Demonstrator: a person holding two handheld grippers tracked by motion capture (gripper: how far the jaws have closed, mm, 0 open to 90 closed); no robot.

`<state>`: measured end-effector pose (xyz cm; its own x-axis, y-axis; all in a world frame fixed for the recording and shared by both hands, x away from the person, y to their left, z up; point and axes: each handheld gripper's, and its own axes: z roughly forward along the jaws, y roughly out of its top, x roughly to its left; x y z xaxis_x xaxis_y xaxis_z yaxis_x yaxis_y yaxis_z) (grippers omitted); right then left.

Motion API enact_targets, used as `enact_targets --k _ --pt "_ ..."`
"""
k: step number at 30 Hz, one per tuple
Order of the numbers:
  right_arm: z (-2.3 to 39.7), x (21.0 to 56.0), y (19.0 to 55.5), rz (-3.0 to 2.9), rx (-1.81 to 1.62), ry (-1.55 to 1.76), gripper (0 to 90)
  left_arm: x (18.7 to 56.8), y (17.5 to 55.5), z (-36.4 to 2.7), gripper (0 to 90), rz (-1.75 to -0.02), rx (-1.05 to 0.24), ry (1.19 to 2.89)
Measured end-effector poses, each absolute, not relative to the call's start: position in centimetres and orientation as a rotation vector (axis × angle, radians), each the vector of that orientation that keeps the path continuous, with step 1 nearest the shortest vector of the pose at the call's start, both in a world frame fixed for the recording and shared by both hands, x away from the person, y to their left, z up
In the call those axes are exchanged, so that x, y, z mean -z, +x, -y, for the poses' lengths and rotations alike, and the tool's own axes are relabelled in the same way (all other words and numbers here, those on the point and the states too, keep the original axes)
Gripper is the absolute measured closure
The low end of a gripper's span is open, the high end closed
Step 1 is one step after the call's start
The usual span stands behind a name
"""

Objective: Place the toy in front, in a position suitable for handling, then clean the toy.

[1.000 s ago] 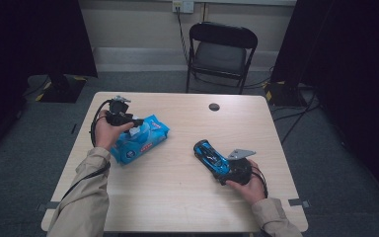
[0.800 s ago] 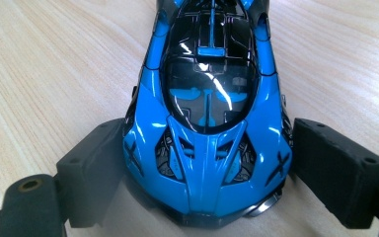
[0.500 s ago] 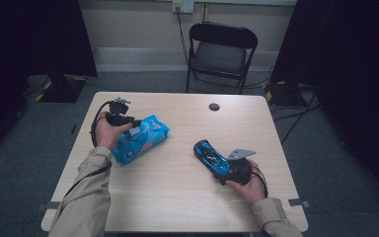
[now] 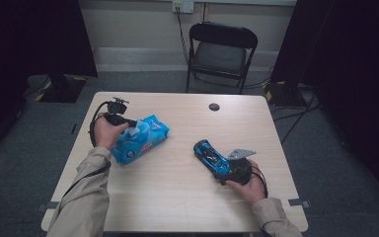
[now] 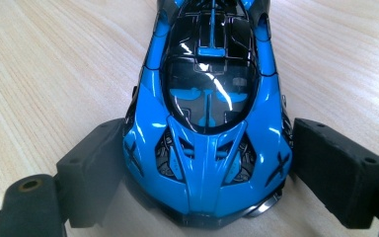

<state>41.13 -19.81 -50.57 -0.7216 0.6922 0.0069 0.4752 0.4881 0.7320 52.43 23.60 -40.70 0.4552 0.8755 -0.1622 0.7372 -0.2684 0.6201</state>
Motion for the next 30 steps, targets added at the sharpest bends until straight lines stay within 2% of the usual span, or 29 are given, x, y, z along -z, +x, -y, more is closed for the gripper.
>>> enact_targets --k 30 --pt "19.8 50.6 41.1 -2.448 -1.071 0.986 15.3 38.3 52.2 -23.8 89.5 -1.319 -0.273 2.031"
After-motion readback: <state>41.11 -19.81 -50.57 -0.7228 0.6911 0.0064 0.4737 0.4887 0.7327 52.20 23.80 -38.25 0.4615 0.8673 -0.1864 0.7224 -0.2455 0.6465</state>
